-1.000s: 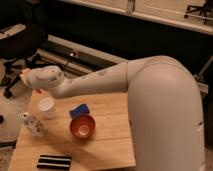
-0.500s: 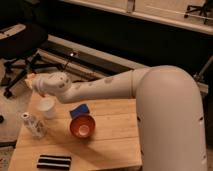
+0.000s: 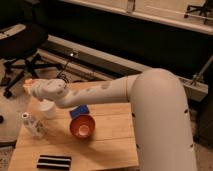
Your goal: Place the pepper in the ceramic cup
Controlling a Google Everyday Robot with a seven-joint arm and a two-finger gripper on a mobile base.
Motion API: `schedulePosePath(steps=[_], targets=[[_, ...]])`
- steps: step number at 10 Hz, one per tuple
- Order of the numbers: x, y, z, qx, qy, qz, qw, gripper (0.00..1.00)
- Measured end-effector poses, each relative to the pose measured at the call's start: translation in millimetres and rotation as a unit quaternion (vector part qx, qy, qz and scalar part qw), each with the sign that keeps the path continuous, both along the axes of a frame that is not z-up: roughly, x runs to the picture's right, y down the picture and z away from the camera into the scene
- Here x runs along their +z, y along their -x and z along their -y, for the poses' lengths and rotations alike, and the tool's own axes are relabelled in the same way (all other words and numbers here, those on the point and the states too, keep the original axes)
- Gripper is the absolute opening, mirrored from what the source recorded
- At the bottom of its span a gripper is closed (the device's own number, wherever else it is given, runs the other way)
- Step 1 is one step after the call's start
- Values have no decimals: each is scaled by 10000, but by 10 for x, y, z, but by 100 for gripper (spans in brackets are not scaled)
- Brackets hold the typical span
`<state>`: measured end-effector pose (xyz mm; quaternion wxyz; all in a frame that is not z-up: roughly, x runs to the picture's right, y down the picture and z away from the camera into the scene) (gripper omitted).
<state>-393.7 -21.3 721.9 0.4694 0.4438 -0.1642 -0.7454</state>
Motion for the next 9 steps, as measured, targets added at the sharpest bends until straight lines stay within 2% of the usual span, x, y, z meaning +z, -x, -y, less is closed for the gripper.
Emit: schedulePosePath(steps=[2, 5, 7, 9], targets=[[141, 25, -120, -8, 78, -25, 10000, 16], [270, -11, -121, 88, 163, -49, 9998, 17], [326, -71, -125, 144, 292, -4, 9995, 31], [379, -166, -157, 147, 353, 16, 9993, 54]])
